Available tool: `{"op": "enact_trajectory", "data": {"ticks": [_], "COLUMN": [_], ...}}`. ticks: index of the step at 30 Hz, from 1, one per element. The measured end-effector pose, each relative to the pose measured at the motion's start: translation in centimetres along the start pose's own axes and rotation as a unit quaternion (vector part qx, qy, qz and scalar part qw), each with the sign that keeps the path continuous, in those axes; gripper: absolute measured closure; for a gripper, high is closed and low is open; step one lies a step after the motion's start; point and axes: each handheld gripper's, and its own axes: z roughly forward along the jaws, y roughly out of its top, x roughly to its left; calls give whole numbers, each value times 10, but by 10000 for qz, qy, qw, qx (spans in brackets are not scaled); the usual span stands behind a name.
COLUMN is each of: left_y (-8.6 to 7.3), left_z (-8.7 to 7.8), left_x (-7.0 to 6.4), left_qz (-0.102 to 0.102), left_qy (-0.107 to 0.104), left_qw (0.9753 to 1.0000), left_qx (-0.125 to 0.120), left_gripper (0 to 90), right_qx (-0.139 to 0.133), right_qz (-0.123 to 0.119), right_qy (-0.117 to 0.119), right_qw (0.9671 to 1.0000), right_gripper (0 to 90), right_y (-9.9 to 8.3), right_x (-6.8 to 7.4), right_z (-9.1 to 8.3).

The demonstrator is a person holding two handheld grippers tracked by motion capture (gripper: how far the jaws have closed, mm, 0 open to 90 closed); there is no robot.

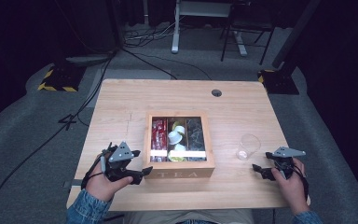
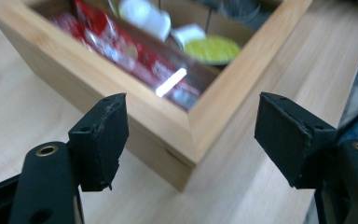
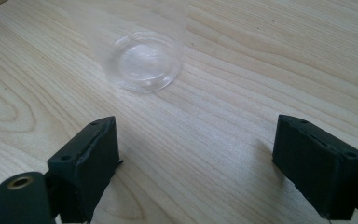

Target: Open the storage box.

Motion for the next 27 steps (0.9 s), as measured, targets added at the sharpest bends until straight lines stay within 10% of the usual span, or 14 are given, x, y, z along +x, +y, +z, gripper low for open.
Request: {"op": "enact_trajectory", "data": {"ticks": [27], "left_y": [-8], "left_z": [15], "left_x": [0], "left_qz": [235], "left_qy": [168], "left_qw": [9960], "left_qx": [849], "left_gripper": [549], "right_qx": [0], "right_qz": [-9], "right_qy": [20], "right_qw": [10000], "right_gripper": [145], "right_y": [0], "right_x": [0], "right_z": [0]}}
